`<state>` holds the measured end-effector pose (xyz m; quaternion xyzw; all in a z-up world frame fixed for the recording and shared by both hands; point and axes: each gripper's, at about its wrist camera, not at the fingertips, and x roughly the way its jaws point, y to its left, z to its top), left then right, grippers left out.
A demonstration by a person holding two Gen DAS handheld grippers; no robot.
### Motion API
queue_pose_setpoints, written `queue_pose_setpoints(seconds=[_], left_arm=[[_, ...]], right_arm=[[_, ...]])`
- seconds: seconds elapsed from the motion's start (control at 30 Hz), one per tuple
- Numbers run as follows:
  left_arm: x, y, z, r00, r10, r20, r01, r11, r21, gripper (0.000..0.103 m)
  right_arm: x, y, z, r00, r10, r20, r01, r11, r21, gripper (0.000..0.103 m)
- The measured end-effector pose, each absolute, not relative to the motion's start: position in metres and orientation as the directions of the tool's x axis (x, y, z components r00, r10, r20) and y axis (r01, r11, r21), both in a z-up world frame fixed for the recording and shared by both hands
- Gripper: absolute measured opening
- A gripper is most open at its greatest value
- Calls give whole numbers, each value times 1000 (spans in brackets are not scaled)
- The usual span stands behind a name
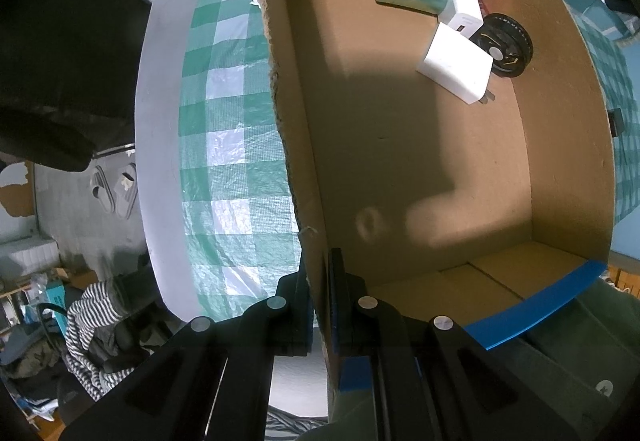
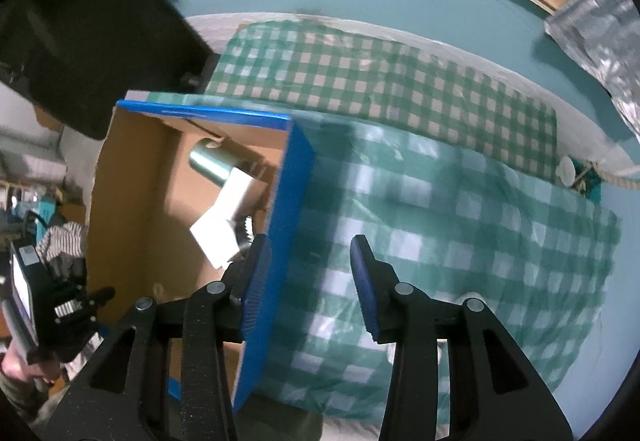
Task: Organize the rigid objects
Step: 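Release the lighter beside the disc and lift the right gripper, then move the right gripper to the white oval power bank and grasp it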
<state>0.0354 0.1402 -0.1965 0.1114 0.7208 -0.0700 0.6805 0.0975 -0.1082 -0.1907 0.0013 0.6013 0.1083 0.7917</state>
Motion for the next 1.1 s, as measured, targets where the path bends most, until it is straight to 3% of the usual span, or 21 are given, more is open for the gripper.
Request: queue_pose_setpoints(seconds=[0.07, 0.5, 0.63, 1.1], left_arm=[[36, 140, -196, -48, 65, -997, 258, 965, 51, 6], [35, 139, -195, -52, 67, -996, 260, 964, 52, 6], [34, 138, -195, -54, 68, -996, 260, 964, 52, 6], [33, 138, -197, -60, 75, -995, 242, 969, 58, 6]], right_arm=[[93, -120, -191, 258, 164, -952, -142, 981, 131, 52], [62, -213, -215, 213, 109, -971, 72, 989, 127, 52], [60, -235, -227, 195, 110, -974, 123, 983, 136, 59], [78, -279, -309, 67, 160, -985, 261, 950, 172, 59]])
